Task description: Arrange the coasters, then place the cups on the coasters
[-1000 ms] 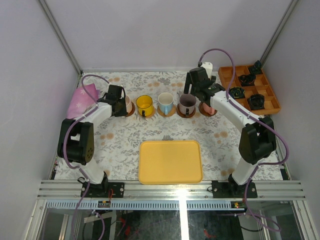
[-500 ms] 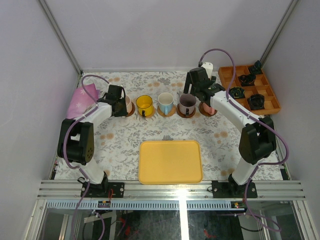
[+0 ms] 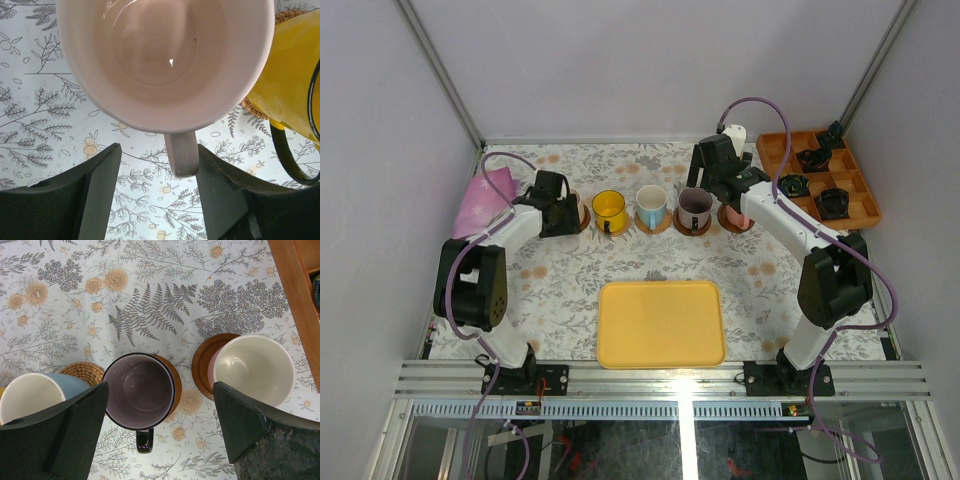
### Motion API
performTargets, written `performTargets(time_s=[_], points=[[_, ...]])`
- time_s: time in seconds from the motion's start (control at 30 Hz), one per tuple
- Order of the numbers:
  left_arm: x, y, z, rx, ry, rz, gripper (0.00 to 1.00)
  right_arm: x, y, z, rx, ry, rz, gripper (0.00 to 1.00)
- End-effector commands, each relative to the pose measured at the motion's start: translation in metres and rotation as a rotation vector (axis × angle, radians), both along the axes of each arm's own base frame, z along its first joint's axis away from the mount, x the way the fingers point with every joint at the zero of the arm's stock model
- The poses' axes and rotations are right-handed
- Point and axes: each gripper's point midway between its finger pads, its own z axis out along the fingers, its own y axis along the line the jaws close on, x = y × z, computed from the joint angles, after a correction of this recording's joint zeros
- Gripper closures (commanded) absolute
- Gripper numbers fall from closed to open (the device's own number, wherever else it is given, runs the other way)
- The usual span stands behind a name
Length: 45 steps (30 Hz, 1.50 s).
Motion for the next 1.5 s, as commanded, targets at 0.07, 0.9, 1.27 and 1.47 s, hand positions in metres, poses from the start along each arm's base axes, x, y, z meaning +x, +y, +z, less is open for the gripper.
performTargets(time_s=[0.07,0.9,1.27,1.47], points=[[-0.003,0.012,0.02,0.027,-0.023,0.048,0.4,0.004,0.003,0.022,0.044,-0.051,0.002,0.07],[-0.02,0.038,0.023,0.102,-0.017,0.186,0.4,-0.002,-0.001,0.02,0.034,-0.046,0.002,0.07],[-0.016,0.013,0.068,-0.036,-0.095,0.12,0.39,-0.002,-0.009,0.032,0.008,-0.082,-0.014,0.07],[-0.003,0.016,0.119,-0.033,-0.219,0.134,0.29,-0.002,-0.034,0.068,-0.036,-0.178,-0.086,0.01]])
